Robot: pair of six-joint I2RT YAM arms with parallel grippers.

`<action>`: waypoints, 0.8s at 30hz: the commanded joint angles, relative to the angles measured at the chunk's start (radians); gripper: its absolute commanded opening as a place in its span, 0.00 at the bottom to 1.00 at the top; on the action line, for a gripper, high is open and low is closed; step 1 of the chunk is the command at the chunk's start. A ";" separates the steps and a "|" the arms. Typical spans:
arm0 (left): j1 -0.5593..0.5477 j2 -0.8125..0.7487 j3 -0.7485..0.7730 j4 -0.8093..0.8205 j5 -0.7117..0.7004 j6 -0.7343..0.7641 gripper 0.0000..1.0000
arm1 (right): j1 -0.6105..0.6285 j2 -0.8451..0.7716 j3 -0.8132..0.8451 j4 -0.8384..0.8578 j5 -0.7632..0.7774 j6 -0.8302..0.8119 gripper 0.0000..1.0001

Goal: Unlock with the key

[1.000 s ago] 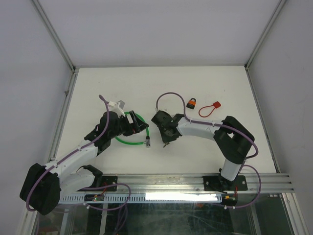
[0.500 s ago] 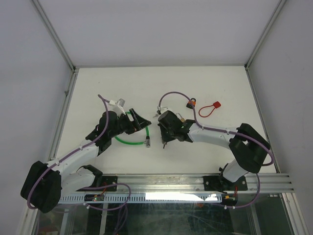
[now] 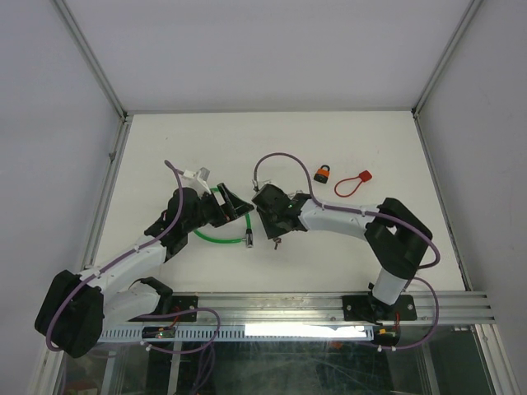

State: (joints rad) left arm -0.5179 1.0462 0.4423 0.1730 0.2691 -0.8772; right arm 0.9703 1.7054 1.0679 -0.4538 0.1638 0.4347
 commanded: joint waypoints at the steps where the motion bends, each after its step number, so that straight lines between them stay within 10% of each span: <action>1: -0.007 -0.040 0.003 -0.036 -0.078 0.016 0.84 | 0.024 0.044 0.100 -0.123 0.056 -0.016 0.33; 24: 0.010 -0.086 -0.013 -0.120 -0.185 0.021 0.85 | 0.039 0.166 0.175 -0.227 0.049 0.003 0.36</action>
State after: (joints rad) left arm -0.5152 0.9867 0.4267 0.0322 0.1013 -0.8745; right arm 1.0050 1.8473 1.2198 -0.6754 0.2340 0.4328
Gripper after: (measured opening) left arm 0.848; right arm 0.375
